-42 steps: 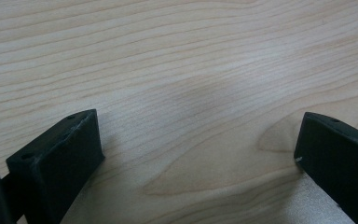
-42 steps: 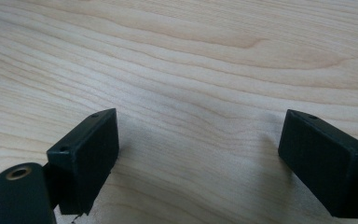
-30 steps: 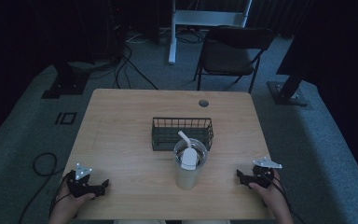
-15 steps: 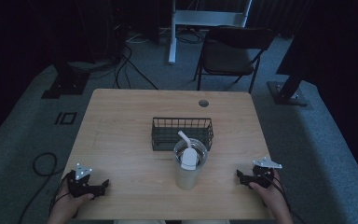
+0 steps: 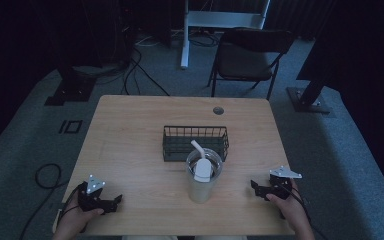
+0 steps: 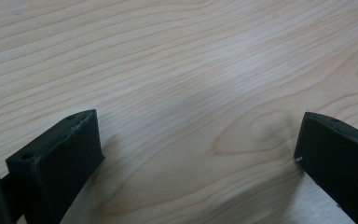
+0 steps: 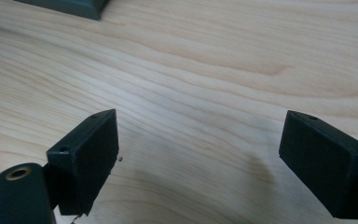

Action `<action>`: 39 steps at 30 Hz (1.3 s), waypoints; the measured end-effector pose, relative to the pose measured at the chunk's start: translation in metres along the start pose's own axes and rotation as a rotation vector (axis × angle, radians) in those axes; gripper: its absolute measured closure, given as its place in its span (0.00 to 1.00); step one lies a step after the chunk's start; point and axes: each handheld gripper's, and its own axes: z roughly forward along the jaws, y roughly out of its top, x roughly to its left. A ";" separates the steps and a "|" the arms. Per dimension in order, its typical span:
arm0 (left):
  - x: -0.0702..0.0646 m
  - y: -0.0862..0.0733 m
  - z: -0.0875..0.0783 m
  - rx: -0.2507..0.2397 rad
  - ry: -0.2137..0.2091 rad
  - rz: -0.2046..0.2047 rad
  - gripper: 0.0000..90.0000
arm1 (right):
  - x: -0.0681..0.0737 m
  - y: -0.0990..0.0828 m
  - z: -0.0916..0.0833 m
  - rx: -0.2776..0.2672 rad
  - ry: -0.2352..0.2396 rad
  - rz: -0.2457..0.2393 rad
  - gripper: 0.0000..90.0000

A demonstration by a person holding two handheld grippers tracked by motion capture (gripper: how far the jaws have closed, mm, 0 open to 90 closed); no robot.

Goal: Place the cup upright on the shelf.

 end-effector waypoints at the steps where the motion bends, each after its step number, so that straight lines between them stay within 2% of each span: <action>1: -0.002 0.001 0.001 -0.001 -0.007 0.007 0.01 | 0.001 0.001 0.000 -0.003 0.004 -0.004 0.13; 6: -0.011 0.006 0.003 -0.006 -0.047 0.036 0.01 | 0.008 0.003 -0.002 -0.016 0.030 -0.029 0.13; 8: -0.015 0.010 0.004 -0.022 -0.056 0.043 0.01 | 0.014 0.005 -0.004 -0.034 0.065 -0.034 0.13; 13: -0.025 0.018 0.007 -0.081 -0.093 0.055 0.01 | 0.020 0.010 -0.007 -0.055 0.082 -0.063 0.13; 16: -0.034 0.023 0.009 -0.112 -0.115 0.080 0.01 | 0.025 0.013 -0.009 -0.078 0.118 -0.071 0.13; 20: -0.045 0.030 0.010 -0.177 -0.139 0.108 0.01 | 0.033 0.017 -0.011 -0.092 0.156 -0.109 0.13; 25: -0.058 0.037 0.012 -0.227 -0.180 0.142 0.01 | 0.043 0.019 -0.011 -0.102 0.202 -0.147 0.13; 27: -0.064 0.040 0.013 -0.241 -0.198 0.163 0.01 | 0.047 0.019 -0.011 -0.114 0.234 -0.150 0.13; 28: -0.067 0.041 0.013 -0.249 -0.206 0.169 0.01 | 0.051 0.020 -0.012 -0.129 0.270 -0.163 0.13; 29: -0.070 0.042 0.013 -0.253 -0.219 0.176 0.01 | 0.051 0.020 -0.012 -0.129 0.270 -0.163 0.13; 36: -0.087 0.051 0.017 -0.296 -0.275 0.189 0.01 | 0.063 0.028 -0.018 -0.192 0.373 -0.174 0.13; 37: -0.094 0.055 0.019 -0.301 -0.291 0.206 0.01 | 0.066 0.030 -0.019 -0.210 0.399 -0.178 0.13; 39: -0.096 0.056 0.020 -0.302 -0.296 0.214 0.01 | 0.069 0.032 -0.020 -0.226 0.422 -0.188 0.13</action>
